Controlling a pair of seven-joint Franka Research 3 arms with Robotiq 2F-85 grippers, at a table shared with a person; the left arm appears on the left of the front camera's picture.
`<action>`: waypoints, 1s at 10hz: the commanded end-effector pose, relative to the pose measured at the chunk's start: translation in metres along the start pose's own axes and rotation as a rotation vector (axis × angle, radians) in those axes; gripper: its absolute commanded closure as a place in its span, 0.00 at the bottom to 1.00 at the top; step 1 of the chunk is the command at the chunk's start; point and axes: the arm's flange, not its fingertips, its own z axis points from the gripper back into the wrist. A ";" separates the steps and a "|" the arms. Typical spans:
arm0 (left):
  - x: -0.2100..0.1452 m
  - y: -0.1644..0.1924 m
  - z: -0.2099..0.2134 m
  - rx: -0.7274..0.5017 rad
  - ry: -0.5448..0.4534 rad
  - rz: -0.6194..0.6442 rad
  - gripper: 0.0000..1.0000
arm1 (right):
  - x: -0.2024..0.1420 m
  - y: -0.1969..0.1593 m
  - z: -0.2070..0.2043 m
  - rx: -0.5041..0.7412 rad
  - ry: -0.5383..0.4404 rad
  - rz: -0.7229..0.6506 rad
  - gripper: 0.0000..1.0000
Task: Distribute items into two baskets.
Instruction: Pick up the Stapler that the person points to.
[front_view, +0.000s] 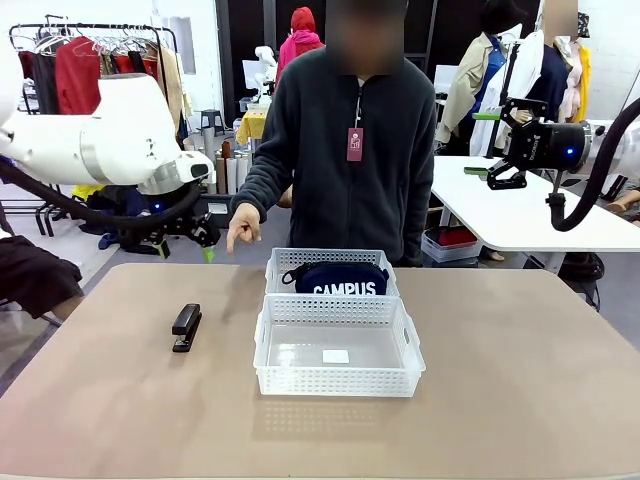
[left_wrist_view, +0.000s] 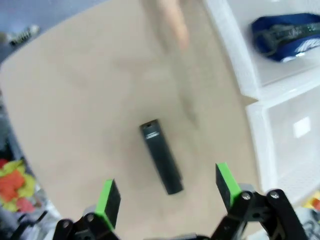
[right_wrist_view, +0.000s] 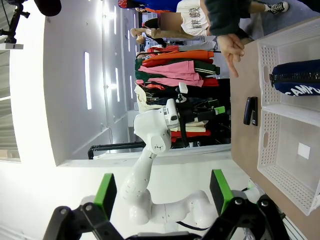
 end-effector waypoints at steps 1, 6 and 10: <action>0.004 -0.013 -0.015 0.214 0.130 0.048 0.00 | -0.002 0.001 0.000 0.012 -0.017 -0.004 0.00; 0.010 -0.018 -0.073 0.177 0.285 0.040 0.00 | -0.002 0.001 0.000 0.012 -0.017 -0.004 0.00; 0.013 -0.001 -0.096 0.065 0.305 0.041 0.00 | -0.002 0.001 0.000 0.012 -0.017 -0.004 0.00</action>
